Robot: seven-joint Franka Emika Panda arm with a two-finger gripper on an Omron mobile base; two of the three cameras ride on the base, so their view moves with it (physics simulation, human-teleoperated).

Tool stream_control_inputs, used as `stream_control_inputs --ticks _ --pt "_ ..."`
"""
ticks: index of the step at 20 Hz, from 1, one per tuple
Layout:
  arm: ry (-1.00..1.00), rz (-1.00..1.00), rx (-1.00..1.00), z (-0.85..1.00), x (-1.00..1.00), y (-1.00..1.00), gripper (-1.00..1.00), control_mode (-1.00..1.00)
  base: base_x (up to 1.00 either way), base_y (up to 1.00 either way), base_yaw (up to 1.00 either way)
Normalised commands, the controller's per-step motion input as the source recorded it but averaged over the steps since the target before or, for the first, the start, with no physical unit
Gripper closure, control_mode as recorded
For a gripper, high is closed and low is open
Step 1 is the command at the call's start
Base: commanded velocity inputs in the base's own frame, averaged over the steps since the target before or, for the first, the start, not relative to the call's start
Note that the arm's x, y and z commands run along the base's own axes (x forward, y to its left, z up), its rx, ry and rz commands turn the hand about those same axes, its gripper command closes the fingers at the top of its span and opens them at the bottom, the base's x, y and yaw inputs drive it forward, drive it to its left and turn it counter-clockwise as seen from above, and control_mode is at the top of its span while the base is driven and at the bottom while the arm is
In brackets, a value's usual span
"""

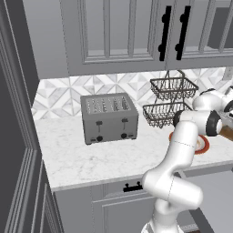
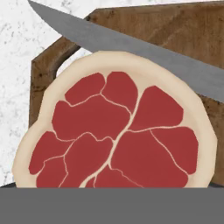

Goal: Pick up the knife from the drawer and place it on the cutting board. Then place the meat from the plate to the cutting board.

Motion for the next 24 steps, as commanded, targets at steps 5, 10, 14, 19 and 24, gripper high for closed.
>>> stream_control_inputs --ticks 5,10,14,19,24 --pt "0.08 0.0 -0.07 0.02 -0.11 0.44 -1.0 -1.0 0.0 0.0 0.0" --pt "0.18 0.01 -0.04 0.0 0.01 0.24 -1.0 -1.0 0.0 0.0 0.0" --pt "0.0 0.0 0.07 0.02 0.06 -0.2 -1.0 -1.0 0.0 0.0 0.0" --pt "0.0 0.0 0.14 0.0 0.18 -0.26 -1.0 -1.0 0.0 0.0 0.0" --pt "0.0 0.0 0.17 0.0 0.23 -0.32 -1.0 -1.0 0.0 0.0 0.0"
